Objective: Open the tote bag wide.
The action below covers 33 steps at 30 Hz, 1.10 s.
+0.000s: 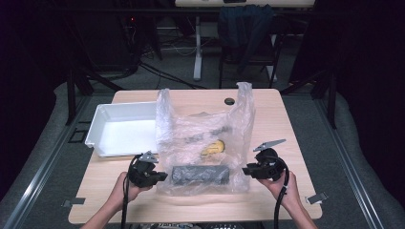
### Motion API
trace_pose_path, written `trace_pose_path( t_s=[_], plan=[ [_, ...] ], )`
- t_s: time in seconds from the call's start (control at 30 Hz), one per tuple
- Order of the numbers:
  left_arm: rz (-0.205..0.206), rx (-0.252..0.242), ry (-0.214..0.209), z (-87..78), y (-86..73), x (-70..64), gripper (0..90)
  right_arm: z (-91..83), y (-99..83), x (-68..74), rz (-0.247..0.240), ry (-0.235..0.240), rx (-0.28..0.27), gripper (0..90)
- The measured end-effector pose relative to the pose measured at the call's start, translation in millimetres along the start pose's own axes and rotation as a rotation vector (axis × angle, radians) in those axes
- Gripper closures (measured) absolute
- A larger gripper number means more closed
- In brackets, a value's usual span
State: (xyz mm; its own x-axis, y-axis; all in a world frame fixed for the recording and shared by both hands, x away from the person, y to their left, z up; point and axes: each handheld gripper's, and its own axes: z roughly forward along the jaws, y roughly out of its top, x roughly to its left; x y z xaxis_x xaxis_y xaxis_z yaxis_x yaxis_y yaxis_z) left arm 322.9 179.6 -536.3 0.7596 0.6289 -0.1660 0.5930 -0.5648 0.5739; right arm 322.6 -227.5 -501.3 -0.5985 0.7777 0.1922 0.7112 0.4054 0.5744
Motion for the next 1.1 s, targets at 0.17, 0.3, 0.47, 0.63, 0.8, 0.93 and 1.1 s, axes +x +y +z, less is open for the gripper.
trace_pose_path(
  t_s=[0.17, 0.3, 0.47, 0.63, 0.8, 0.93, 1.1],
  plan=[
    [0.002, 0.005, 0.003, 1.5, 1.0, 0.2, 89.3, -5.2, 15.7, 1.6, -0.001, -0.022, -0.083, 45.7],
    [0.000, 0.026, -0.001, 4.8, -0.9, 3.0, 89.2, 5.5, 26.1, -1.9, 0.009, -0.040, -0.070, 64.5],
    [-0.005, 0.028, 0.008, 1.8, -2.0, 2.7, 86.6, 5.8, 20.7, -0.9, 0.009, -0.006, -0.048, 89.9],
    [-0.025, 0.020, 0.009, -2.9, 0.7, 6.2, 75.7, 4.3, 13.5, 3.3, -0.021, 0.007, -0.020, 90.0],
    [-0.087, -0.034, 0.013, -16.3, 4.2, 13.3, 53.0, 1.9, 5.2, 5.2, -0.037, 0.013, 0.004, 90.0],
    [-0.148, -0.092, 0.020, -24.9, 13.9, 24.3, 40.0, -0.7, -0.4, 4.1, -0.038, 0.005, 0.016, 90.0],
    [-0.233, -0.159, -0.019, -19.2, 33.0, 39.4, 39.3, 0.7, -2.5, 3.0, -0.052, 0.008, 0.031, 90.0]
  ],
)
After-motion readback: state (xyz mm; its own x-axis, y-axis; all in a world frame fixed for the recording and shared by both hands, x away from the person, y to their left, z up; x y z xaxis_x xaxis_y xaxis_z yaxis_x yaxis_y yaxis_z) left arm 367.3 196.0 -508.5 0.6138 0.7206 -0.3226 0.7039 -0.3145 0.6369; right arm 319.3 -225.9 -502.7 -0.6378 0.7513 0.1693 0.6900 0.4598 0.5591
